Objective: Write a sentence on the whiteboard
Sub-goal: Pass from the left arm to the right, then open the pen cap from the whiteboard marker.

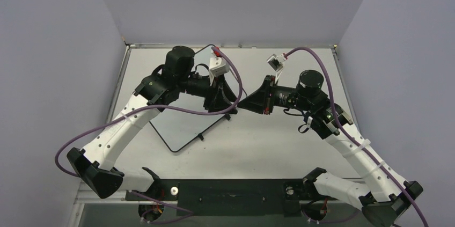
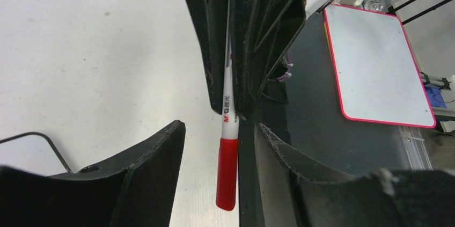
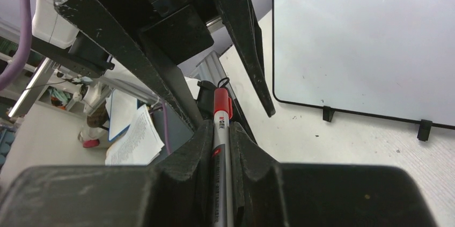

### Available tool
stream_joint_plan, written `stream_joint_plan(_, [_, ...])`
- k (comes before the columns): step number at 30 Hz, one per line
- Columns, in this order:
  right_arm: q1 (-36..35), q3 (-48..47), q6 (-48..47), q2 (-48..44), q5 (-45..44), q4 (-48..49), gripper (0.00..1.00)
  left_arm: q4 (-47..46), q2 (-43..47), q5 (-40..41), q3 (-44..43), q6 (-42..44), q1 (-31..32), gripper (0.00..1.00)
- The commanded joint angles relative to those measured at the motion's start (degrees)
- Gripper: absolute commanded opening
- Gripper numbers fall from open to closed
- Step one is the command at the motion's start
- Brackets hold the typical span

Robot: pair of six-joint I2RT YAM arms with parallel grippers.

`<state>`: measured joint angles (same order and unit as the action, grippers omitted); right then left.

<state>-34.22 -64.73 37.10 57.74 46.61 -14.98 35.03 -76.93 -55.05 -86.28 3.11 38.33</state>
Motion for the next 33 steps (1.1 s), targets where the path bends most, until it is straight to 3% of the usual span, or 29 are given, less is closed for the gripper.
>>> stream_joint_plan(1, [0.4,-0.4,1.1,-1.9,-2.5,3.8,0.0,-1.1,2.8,1.1,1.2,-0.4,-1.3,0.52])
stream_joint_plan(6, [1.3,-1.3,2.0,-2.8,-3.4,3.8,0.0,-1.6,5.6,2.7,3.8,-0.6,-2.0,0.53])
stream_joint_plan(10, [2.0,-1.6,2.8,-3.0,-3.0,3.9,0.0,-4.7,6.4,3.3,5.7,-1.9,-2.2,0.35])
stream_joint_plan(13, [2.4,-1.4,3.0,-2.7,-2.7,4.0,0.0,-7.2,6.5,2.6,6.6,-4.2,-2.2,0.32])
stream_joint_plan(15, [2.5,-1.1,3.4,-2.8,-2.5,4.2,0.0,-8.7,6.3,2.6,6.8,-5.2,-2.2,0.34])
stream_joint_plan(20, [2.5,0.1,4.9,-3.1,-1.5,6.2,0.0,-11.6,5.4,1.8,6.9,-6.4,-2.1,0.51])
stream_joint_plan(25, [2.4,1.1,6.1,-2.8,-0.2,8.1,0.0,-13.5,4.1,-0.4,6.1,-7.3,-2.1,0.5])
stream_joint_plan(30, [2.4,1.6,6.7,-2.5,0.0,8.7,0.0,-14.8,2.8,-0.9,5.1,-7.9,-2.0,0.23])
stream_joint_plan(33, [2.4,1.9,6.7,-2.4,-0.2,8.7,0.0,-16.1,2.8,-0.2,5.7,-8.1,-2.0,0.0])
